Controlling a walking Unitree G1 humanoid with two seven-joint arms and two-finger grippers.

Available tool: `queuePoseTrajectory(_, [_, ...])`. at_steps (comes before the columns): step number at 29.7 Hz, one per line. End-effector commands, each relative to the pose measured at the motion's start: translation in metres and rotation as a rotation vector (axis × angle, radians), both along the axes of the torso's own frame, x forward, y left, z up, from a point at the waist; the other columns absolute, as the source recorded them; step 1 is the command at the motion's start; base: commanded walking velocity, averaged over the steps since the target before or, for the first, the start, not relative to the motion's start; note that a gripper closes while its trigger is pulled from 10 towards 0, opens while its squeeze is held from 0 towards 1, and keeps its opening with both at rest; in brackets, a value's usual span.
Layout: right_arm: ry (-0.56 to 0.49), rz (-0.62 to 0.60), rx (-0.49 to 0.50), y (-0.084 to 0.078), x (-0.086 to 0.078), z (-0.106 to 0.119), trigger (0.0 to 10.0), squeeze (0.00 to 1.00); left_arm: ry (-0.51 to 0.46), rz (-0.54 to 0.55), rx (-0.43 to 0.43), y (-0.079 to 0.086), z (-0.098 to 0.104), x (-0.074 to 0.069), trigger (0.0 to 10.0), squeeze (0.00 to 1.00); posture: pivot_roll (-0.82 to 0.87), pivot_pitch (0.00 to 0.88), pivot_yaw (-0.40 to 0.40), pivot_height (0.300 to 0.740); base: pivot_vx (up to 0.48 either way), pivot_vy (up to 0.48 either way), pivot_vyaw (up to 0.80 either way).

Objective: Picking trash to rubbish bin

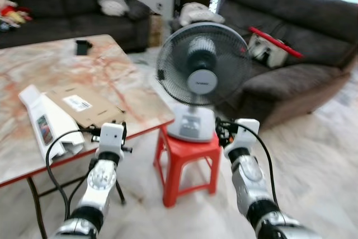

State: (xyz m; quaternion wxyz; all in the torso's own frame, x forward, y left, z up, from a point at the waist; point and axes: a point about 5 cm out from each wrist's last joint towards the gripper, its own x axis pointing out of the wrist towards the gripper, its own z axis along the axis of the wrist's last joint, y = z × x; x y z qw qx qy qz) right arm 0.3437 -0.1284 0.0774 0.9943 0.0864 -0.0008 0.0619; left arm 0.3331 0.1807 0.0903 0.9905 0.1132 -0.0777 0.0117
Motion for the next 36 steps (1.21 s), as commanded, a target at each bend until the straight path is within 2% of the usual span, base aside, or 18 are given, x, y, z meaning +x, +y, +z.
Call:
queuePoseTrajectory(1, [-0.016, 0.000, -0.001, -0.0013, 0.0019, 0.0037, 10.0, 0.00, -0.007, 0.006, -0.001, 0.0008, 0.0028, 0.0018, 10.0, 0.00, 0.02, 0.000, -0.036, 0.740, 0.000, 0.000, 0.00])
queuePoseTrajectory(36, [-0.008, 0.024, 0.004, 0.0073, 0.0019, 0.0033, 10.0, 0.00, 0.012, 0.019, 0.010, 0.0050, 0.0011, 0.0014, 10.0, 0.00, 0.03, 0.000, -0.035, 0.740, 0.000, 0.000, 0.00])
